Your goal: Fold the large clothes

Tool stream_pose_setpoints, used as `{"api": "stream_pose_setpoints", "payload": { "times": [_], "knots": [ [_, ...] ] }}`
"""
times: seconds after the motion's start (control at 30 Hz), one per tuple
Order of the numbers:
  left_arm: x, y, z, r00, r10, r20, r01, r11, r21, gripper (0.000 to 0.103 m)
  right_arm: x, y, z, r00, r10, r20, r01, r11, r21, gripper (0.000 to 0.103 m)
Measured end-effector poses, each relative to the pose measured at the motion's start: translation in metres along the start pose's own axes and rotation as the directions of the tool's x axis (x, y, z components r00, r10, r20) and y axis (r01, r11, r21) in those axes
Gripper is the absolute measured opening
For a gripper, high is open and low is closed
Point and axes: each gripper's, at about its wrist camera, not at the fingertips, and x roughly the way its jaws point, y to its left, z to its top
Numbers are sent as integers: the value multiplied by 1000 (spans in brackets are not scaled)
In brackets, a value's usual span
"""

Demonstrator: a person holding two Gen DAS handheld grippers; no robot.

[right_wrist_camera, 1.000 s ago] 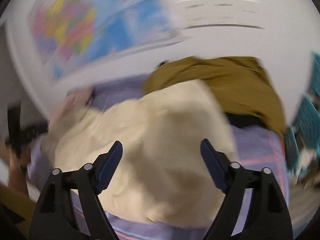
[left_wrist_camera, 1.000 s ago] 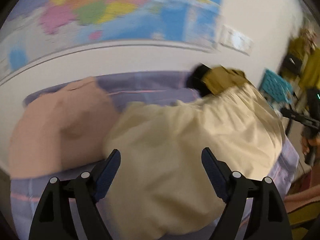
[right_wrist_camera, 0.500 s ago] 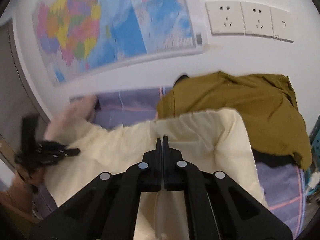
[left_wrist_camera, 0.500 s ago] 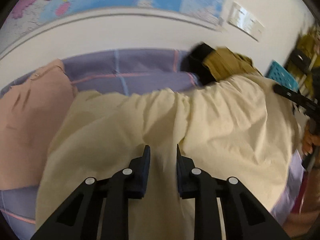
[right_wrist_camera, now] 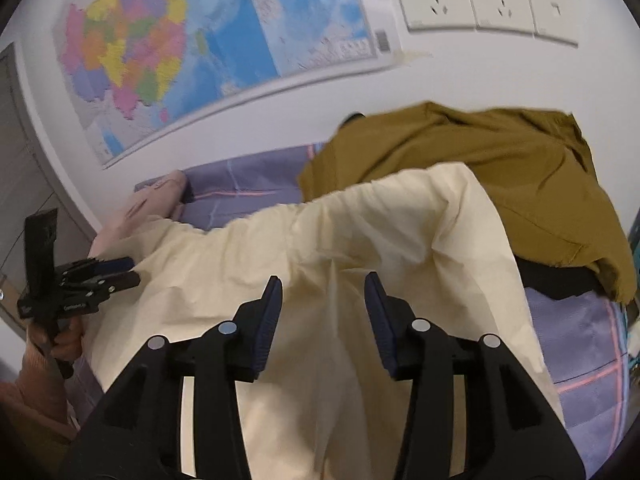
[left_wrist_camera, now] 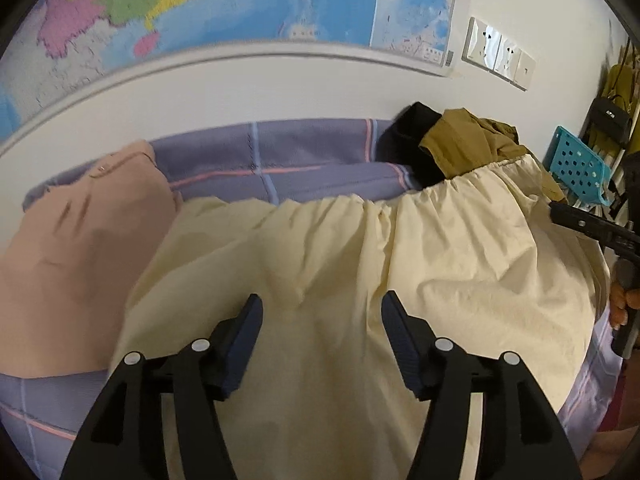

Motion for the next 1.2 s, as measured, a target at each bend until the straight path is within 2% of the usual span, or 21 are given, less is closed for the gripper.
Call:
{"api": "stream_pose_setpoints", "payload": {
  "times": [0.2,0.27,0.33,0.5,0.57,0.67,0.73,0.77,0.87,0.97,1.03,1.07,1.13,1.2],
  "knots": [
    [0,4,-2,1000,12,-5,-12,1000,-13,65,-1,-4,-5,999,-36,-17,36,999,-12,46],
    [3,6,-2,1000,13,-13,-13,1000,-23,65,12,-8,-3,998,-43,-42,43,999,-1,44],
    [6,8,-1,1000,14,-16,-14,1000,-27,65,32,-16,1,996,-48,-79,49,999,17,28],
    [16,21,2,1000,25,1,-25,998,-55,65,63,-20,13,993,-50,-102,50,999,-4,26],
    [24,30,1,1000,9,-11,-10,997,-78,69,69,-24,13,993,-38,-113,39,999,8,26],
    [26,36,0,1000,-13,-11,12,995,-96,70,60,-25,11,993,-23,-114,24,1000,5,32],
    [20,32,-2,1000,-4,2,4,997,-72,70,35,-24,10,997,-24,-68,24,1000,-4,46],
    [17,30,-2,1000,-2,7,2,998,-64,70,24,-24,9,999,-16,-46,16,1000,-2,46],
    [7,30,-2,1000,0,31,2,999,-44,71,-9,-32,5,999,-46,12,47,999,-4,45],
    [8,31,-2,999,13,48,-13,1000,-17,77,-4,-57,-4,995,-85,-44,87,995,48,42],
    [17,35,-1,999,8,32,-7,999,-36,78,15,-79,-17,986,-117,-115,127,988,89,26],
    [22,37,-2,1000,9,26,-8,999,-39,78,21,-87,-23,986,-105,-130,121,985,123,25],
    [24,35,-3,999,22,24,-21,999,-29,78,21,-97,-29,992,-62,-108,83,977,198,24],
    [15,32,-5,998,43,36,-42,999,-16,78,7,-98,-29,994,-81,-78,96,971,219,27]
  ]
}}
